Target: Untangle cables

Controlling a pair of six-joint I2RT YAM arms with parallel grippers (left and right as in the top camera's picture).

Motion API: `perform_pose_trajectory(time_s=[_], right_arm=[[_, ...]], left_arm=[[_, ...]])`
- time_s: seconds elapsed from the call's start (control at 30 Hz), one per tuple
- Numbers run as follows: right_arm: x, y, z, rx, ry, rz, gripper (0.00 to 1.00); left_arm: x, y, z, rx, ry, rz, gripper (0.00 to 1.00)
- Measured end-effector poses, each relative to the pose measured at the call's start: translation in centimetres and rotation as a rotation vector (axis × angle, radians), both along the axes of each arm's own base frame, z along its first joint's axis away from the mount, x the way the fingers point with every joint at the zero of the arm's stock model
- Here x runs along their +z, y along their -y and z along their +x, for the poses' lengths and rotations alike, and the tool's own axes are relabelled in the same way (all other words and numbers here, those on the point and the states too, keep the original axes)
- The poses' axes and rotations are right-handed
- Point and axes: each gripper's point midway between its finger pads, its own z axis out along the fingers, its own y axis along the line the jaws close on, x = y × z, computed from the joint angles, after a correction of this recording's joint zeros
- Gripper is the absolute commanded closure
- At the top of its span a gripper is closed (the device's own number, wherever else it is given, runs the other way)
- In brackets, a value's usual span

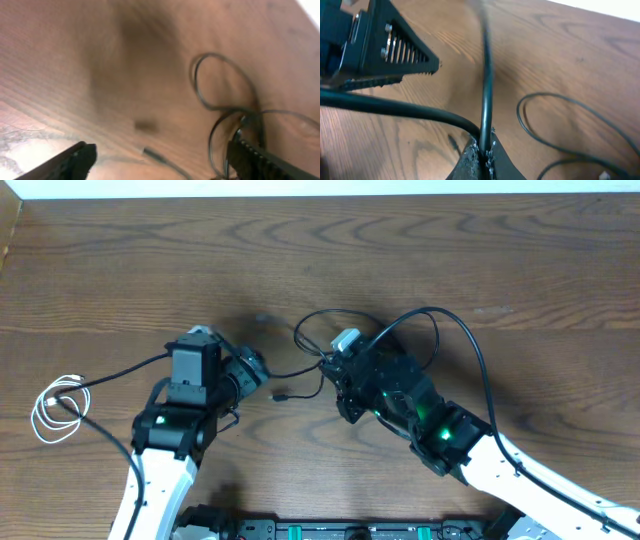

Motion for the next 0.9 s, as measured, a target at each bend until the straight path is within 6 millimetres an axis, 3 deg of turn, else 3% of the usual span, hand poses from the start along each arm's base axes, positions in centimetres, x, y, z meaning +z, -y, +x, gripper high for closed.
perform_pose_trajectory(time_s=[0.13,0.33,0.47,0.67,0.8,0.9], right_arm=[[-0.5,0.5,0.2,-0.027,-0.041,0.003,0.99],[-1.2,1.9,1.2,-0.107,-0.108,0.012,0.99],[-2.1,4.3,2.9,-0.229,-0.161,0.011,0.99],[-1.0,6.8,5.7,-0.327,-0.159,0.086,0.99],[-0.8,6.8,5.6,-0.275,-0.202,0.130,0.99],[-1.3,6.1,4.5,-0.217,-0.251,0.132,0.99]], left_arm=[[-1.0,2.3,-0.8,-0.154,-0.052,-0.057,0.09],[-0.7,6.6,-3.1,-0.470,-0.066,-0.194,0.09],[-0.3,7.7,-3.9,-0.563,-0.055,-0.237,0.08],[0.1,8.2,-4.2,-0.613,-0.035,-0.252,0.08],[1.1,8.9,-3.4,-0.652,0.036,-0.270,0.08],[3.5,10.1,-2.3,-0.742,0.189,-0.298,0.08]])
